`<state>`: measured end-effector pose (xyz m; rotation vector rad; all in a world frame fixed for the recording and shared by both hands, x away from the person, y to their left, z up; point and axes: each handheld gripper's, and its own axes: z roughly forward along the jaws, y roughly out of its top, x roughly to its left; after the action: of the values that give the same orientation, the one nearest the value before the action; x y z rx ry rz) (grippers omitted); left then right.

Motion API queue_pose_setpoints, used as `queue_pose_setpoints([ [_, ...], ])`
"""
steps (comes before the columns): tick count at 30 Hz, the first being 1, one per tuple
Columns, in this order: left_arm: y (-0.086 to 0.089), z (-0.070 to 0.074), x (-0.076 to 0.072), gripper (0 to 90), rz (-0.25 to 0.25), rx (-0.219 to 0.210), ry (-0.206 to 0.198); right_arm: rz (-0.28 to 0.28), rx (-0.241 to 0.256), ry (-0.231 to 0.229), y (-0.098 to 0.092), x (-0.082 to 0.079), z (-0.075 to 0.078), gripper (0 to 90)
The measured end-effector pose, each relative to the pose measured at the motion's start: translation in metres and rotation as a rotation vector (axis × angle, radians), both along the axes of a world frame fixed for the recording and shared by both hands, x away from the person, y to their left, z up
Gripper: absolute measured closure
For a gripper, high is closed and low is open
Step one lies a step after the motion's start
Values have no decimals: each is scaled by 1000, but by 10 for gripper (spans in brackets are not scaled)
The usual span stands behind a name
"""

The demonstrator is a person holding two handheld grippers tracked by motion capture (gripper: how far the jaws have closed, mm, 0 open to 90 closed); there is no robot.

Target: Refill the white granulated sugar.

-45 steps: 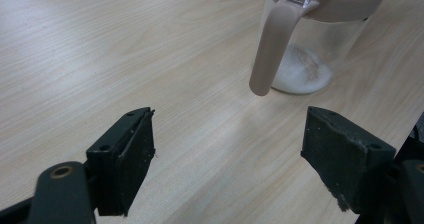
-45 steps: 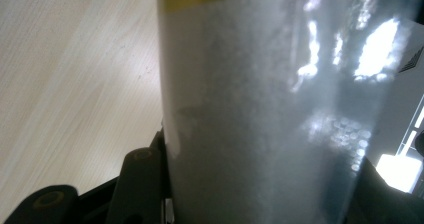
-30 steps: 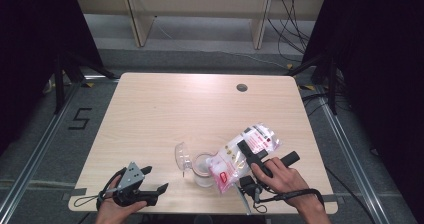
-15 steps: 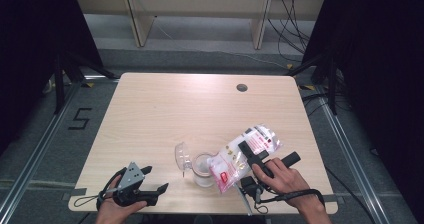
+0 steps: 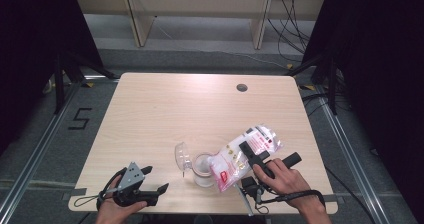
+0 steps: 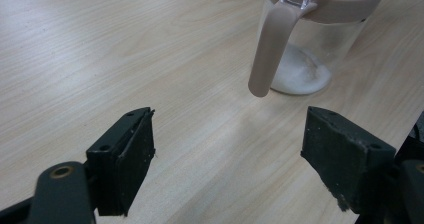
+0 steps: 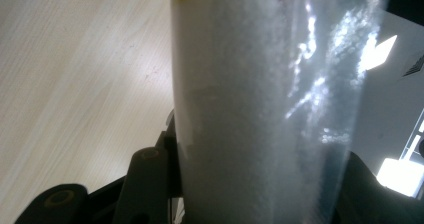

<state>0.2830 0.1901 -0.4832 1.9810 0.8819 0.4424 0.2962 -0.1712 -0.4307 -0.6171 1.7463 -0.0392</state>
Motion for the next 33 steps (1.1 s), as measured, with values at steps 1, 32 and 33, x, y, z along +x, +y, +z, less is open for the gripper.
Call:
queue_pose_setpoints([
  [1, 0, 0, 0, 204, 1, -2, 0, 6, -2, -4, 0, 0, 0, 585],
  [32, -3, -1, -2, 204, 13, -23, 19, 3, 4, -5, 0, -3, -2, 607],
  [33, -2, 0, -1, 204, 10, -16, 13, 17, -13, -6, 1, -2, -1, 608],
])
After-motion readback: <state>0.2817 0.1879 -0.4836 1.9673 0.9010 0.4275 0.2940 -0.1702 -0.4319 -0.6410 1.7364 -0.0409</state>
